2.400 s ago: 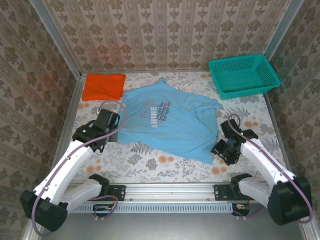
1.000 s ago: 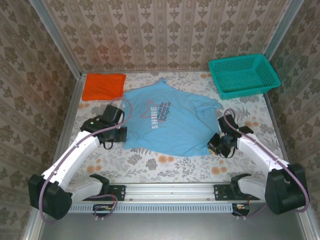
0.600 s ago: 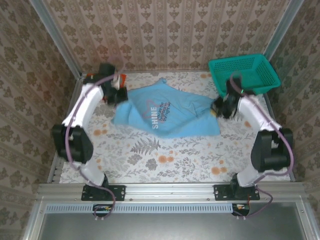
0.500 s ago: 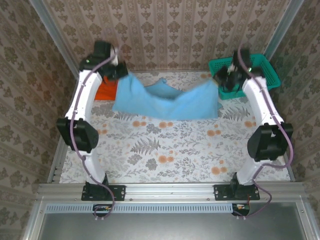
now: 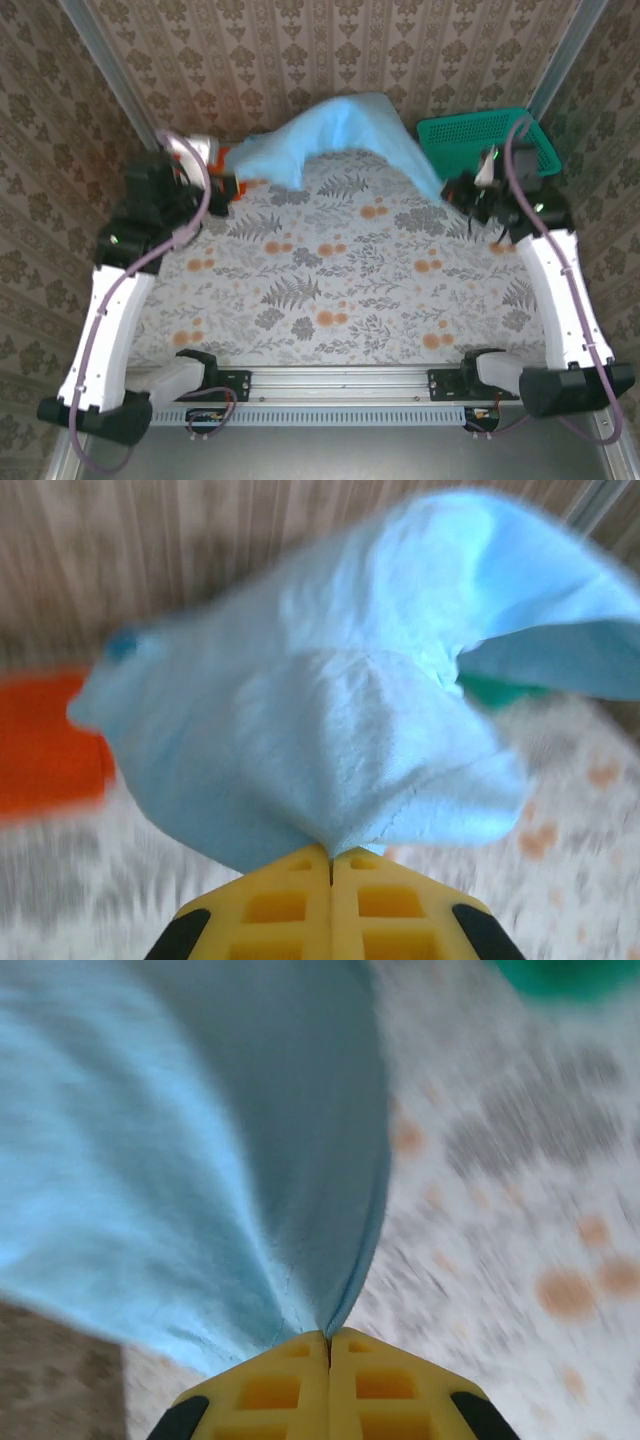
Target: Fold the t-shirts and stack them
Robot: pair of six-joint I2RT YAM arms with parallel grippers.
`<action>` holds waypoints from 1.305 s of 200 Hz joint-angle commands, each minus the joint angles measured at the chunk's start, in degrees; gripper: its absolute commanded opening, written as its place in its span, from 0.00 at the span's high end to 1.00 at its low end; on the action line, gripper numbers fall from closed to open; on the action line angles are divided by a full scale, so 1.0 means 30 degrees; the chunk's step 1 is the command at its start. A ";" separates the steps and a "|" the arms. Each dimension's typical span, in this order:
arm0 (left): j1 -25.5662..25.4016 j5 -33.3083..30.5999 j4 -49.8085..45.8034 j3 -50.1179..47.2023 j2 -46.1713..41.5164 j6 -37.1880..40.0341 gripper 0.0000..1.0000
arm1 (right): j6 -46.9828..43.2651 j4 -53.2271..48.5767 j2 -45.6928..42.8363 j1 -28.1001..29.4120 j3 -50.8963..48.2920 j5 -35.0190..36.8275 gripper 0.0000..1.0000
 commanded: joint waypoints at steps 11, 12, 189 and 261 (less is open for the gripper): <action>-0.0488 -0.1251 -0.3846 -0.6082 -0.3080 -0.1455 0.98 | 0.0924 0.0922 -0.3367 0.0096 -0.8472 -0.0256 1.00; -0.0521 -0.1295 -0.3873 -0.6134 -0.3230 -0.1566 0.98 | 0.0948 0.0935 -0.3429 0.0092 -0.8646 -0.0255 1.00; -0.0725 -0.0102 -0.0864 -0.0951 1.0601 -0.3230 0.52 | 0.2056 0.1014 0.5144 0.1732 -0.5766 0.2905 0.58; -0.1694 -0.3221 -0.2800 0.6430 2.1644 -0.4203 0.52 | 0.2815 0.3622 1.3030 0.3170 -0.2880 0.3493 0.62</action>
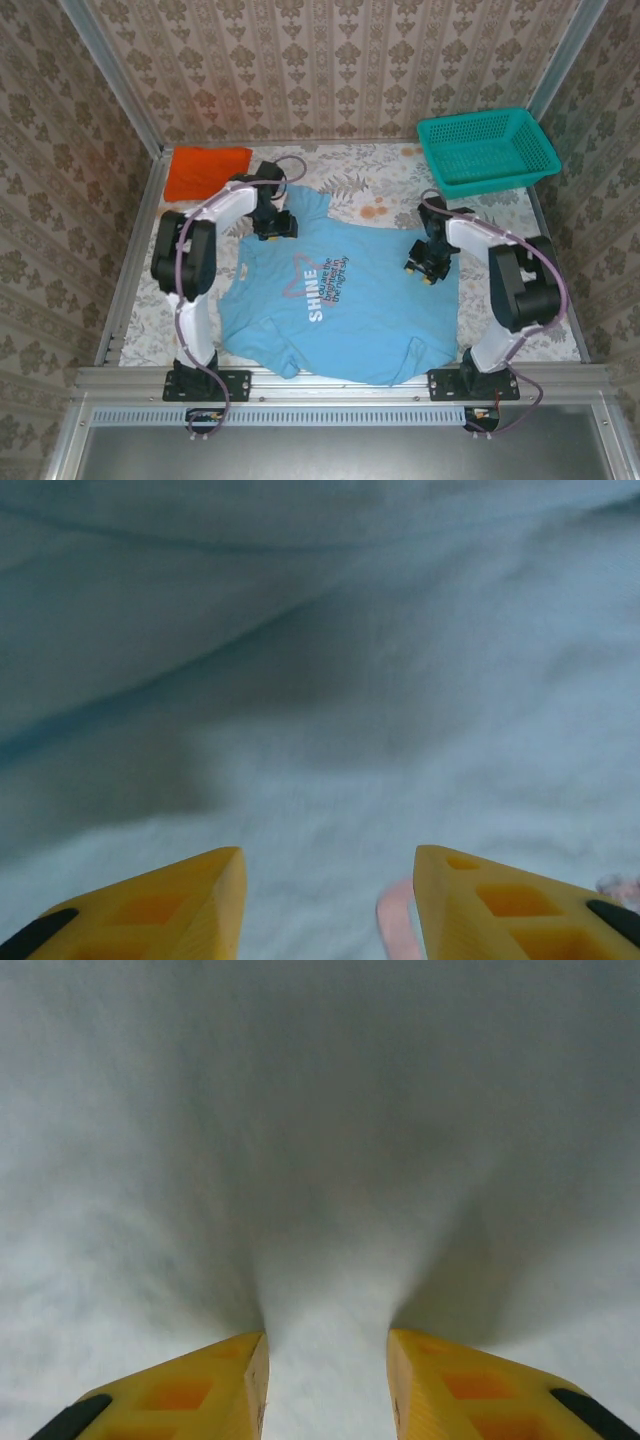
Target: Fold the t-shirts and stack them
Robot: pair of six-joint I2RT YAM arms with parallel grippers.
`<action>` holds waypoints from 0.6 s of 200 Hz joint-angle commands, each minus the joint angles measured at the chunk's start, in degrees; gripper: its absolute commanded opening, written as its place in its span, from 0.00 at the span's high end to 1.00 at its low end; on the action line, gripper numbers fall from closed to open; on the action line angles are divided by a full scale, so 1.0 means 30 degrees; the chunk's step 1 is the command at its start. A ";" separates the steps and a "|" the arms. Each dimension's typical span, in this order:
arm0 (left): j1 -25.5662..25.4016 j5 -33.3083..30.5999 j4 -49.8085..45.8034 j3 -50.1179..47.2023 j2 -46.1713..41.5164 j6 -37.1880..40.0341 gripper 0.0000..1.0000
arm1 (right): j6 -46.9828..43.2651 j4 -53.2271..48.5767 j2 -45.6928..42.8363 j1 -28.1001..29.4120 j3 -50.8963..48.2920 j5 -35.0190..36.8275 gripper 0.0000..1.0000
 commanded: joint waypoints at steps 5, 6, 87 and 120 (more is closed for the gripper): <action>0.0442 -0.1827 -0.1199 0.1891 0.1822 -0.0992 0.52 | 0.0422 0.1144 0.1876 0.0263 0.1709 0.0778 0.62; 0.0463 -0.1883 -0.1199 0.1963 0.1874 -0.1014 0.52 | 0.0425 0.1167 0.1951 0.0271 0.1754 0.0775 0.62; 0.2983 -0.1637 -0.1817 1.0819 0.7634 -0.1770 0.51 | -0.1251 -0.1666 0.9578 0.0367 1.3764 0.2461 0.54; 0.3234 -0.0508 -0.1966 1.5503 0.9899 -0.2199 0.49 | -0.2074 -0.2488 1.2638 0.0136 1.9061 0.2707 0.49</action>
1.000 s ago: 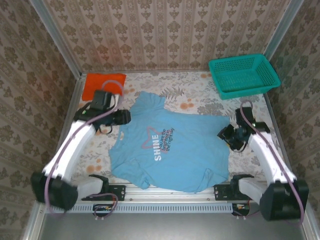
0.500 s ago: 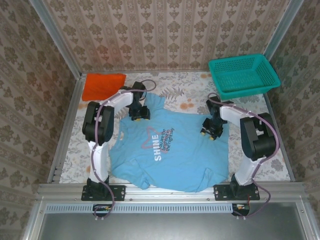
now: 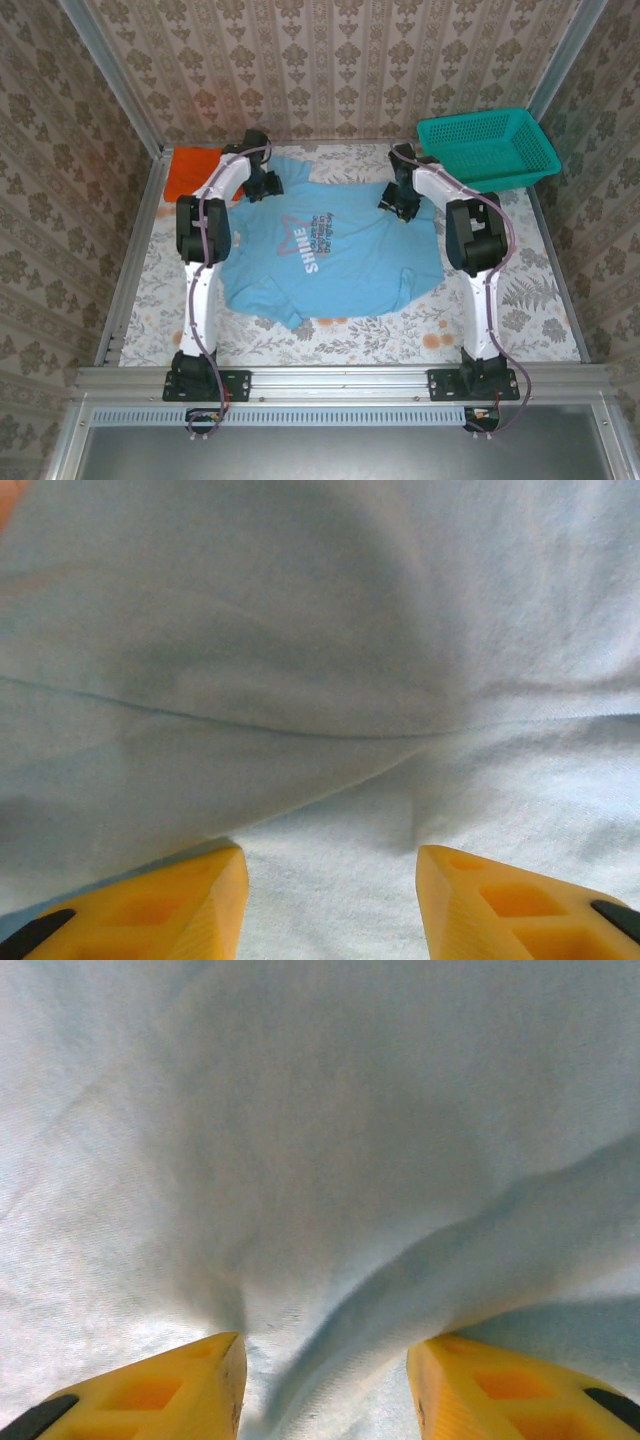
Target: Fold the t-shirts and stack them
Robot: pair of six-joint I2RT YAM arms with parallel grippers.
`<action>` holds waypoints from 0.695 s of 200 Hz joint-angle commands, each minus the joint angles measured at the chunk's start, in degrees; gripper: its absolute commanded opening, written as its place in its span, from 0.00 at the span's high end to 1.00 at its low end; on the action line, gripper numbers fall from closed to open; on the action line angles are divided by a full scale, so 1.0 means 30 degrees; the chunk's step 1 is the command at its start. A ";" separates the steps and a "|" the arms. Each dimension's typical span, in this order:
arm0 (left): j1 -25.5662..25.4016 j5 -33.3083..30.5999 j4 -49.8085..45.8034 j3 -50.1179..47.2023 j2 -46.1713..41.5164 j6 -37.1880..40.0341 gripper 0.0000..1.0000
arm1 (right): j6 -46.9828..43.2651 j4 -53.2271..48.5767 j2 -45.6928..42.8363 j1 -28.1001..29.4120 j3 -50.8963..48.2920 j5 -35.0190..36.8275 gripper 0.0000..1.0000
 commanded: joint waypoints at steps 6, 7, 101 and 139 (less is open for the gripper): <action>0.0042 0.1054 -0.0732 0.3036 0.1789 -0.0789 0.48 | -0.1189 -0.2142 0.2708 -0.0228 0.4321 0.0742 0.48; 0.0058 0.1066 -0.0730 0.3076 0.1785 -0.0818 0.48 | -0.1215 -0.2218 0.2801 -0.0241 0.4494 0.0714 0.48; -0.1198 -0.1659 -0.2272 -0.4001 -0.8390 -0.2692 0.25 | -0.3591 -0.3042 -0.2077 -0.0865 0.4000 -0.1194 0.31; -0.1771 -0.1127 -0.1301 -1.2945 -1.3787 -0.6407 0.45 | -0.2150 -0.1049 -0.8820 -0.1656 -0.5564 -0.1474 0.39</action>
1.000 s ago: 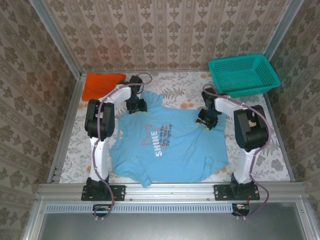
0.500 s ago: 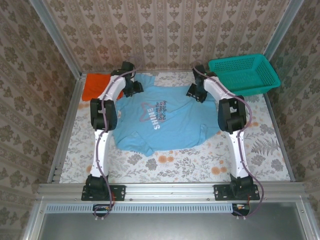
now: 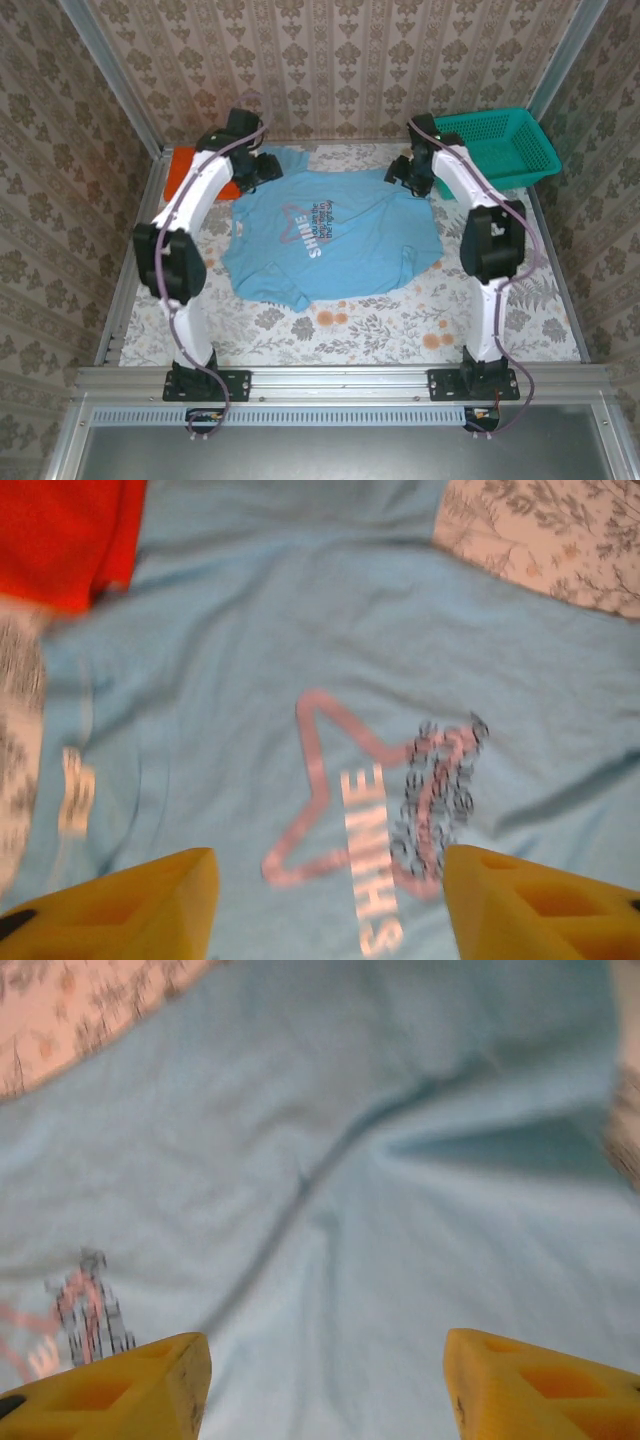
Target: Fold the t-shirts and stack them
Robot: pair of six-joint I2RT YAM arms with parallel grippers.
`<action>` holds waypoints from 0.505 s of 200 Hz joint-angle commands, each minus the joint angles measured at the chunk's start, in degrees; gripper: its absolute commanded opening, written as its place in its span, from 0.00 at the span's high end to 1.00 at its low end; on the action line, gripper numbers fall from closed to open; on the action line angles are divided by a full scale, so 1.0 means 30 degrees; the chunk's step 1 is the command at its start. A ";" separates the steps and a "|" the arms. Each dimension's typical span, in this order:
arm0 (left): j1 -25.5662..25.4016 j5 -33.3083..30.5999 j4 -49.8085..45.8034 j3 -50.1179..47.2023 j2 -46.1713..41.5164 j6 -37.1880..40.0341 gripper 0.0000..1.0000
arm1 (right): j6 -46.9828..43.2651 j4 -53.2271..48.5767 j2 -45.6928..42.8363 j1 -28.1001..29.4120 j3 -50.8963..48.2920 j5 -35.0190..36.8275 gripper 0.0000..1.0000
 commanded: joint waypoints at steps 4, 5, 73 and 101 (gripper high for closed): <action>-0.0280 -0.0380 -0.0452 -0.5538 -0.2254 -0.3353 0.46 | 0.0961 0.0815 -0.4622 -0.0580 -0.5966 -0.0341 0.40; -0.0290 -0.0386 -0.0350 -0.5775 -0.2386 -0.3478 0.46 | 0.0995 0.0853 -0.4777 -0.0596 -0.6217 -0.0368 0.41; -0.0888 0.0739 0.2665 -1.2339 -0.4564 -0.8600 0.52 | 0.2325 0.0455 -0.5484 0.0121 -1.1273 -0.0389 0.54; -0.1458 0.1219 0.2454 -1.1501 -0.3286 -0.9390 0.52 | 0.2436 0.0548 -0.3852 0.0736 -1.0293 0.0131 0.55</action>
